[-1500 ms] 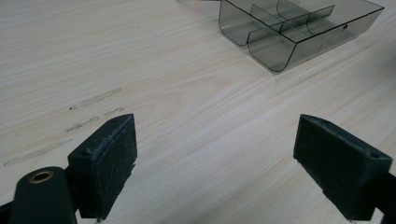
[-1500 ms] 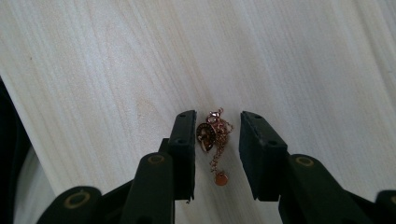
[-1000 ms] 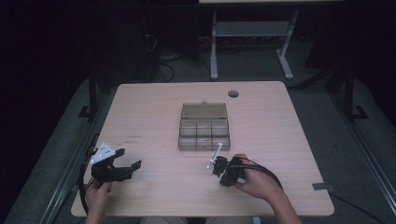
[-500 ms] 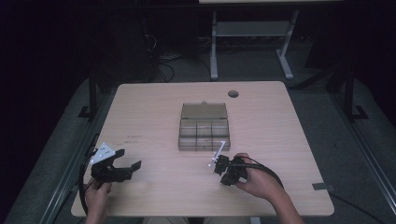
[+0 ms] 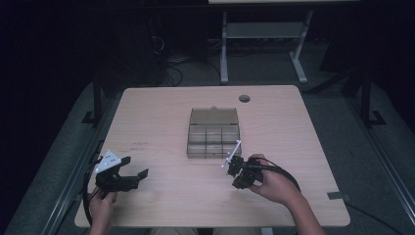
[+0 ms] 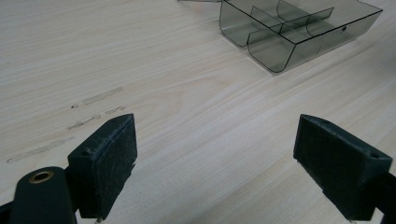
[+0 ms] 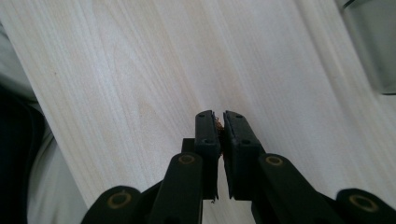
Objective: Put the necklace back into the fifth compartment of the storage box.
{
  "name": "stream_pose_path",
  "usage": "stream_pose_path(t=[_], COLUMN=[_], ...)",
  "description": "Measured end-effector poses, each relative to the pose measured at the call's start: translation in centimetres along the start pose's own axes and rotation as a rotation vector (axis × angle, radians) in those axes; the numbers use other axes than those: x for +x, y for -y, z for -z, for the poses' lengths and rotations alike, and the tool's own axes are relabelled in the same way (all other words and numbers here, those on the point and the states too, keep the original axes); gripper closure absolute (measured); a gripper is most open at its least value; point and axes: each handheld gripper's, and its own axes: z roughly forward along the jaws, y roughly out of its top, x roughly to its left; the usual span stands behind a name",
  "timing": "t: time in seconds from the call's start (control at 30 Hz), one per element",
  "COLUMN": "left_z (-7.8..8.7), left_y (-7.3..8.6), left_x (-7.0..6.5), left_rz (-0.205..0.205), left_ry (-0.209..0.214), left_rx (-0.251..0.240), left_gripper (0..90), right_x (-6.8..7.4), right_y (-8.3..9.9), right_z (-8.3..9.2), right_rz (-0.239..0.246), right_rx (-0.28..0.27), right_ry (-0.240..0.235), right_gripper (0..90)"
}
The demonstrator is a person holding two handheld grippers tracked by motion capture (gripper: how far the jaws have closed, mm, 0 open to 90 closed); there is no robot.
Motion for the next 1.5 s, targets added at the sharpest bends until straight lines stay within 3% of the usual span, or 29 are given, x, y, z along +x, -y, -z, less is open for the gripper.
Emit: stream_pose_path(t=[0.47,1.5], left_z=[0.2,0.3], left_y=[0.0,0.1], left_x=[0.1,0.3], left_rz=[0.005,0.009], left_ry=[-0.007,-0.012], left_rx=[0.004,-0.005], left_gripper=[13.1,13.1], right_x=[-1.0,-3.8], right_y=[-2.1,-5.7], right_z=[2.1,4.6], right_rz=[0.007,-0.008], right_rx=[-0.019,-0.053], right_ry=[0.006,0.017], right_gripper=[84.4,84.2])
